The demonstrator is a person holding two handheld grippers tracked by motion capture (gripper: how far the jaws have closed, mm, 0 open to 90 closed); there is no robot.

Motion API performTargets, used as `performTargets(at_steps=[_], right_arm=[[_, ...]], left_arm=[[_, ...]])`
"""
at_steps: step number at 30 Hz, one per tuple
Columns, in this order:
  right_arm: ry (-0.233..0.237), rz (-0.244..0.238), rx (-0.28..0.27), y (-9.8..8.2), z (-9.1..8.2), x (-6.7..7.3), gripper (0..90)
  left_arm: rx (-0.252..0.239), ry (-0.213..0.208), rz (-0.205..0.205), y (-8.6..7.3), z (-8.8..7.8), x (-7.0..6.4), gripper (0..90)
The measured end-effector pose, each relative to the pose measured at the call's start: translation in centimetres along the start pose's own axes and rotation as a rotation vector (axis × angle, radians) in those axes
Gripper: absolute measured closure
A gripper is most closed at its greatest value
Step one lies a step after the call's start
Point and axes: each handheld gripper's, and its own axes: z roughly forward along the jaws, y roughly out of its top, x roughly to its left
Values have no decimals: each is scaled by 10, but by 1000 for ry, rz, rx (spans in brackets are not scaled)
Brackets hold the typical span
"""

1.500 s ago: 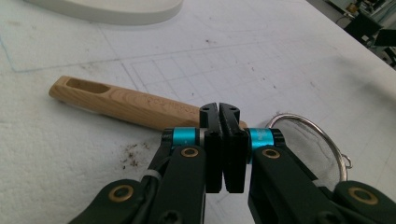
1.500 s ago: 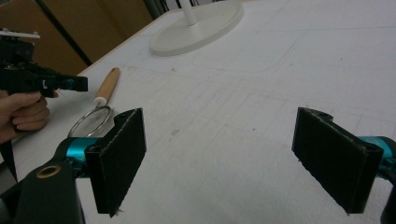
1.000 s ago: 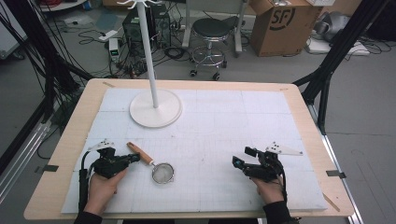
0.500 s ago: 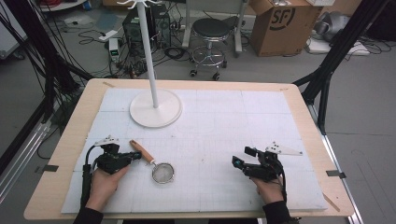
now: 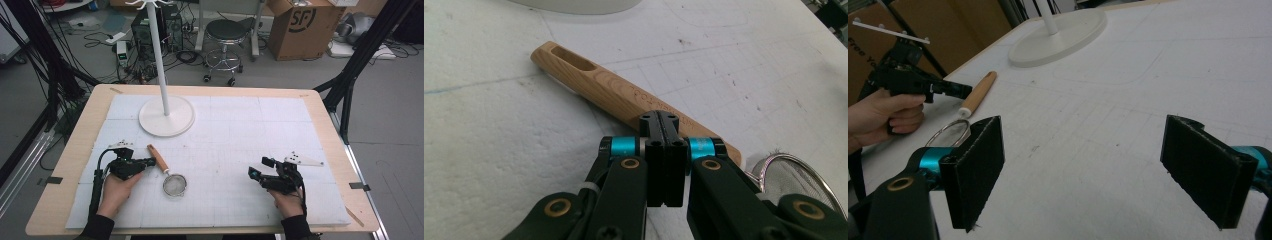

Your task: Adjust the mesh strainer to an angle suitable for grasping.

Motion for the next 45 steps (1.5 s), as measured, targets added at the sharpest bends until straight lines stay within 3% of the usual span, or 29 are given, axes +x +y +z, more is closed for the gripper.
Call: performTargets(at_steps=[9,18,34,45], right_arm=[[1,-2,0,1,2,0,167],[3,-6,0,1,3,0,167],[0,-7,10,0,4,0,167],[-2,-7,9,0,3,0,168]], left_arm=[[-8,-47,15,5,7,-2,900],[6,-67,10,10,14,-2,900],[50,-92,65,20,41,-21,900],[52,-119,60,22,47,-24,900]])
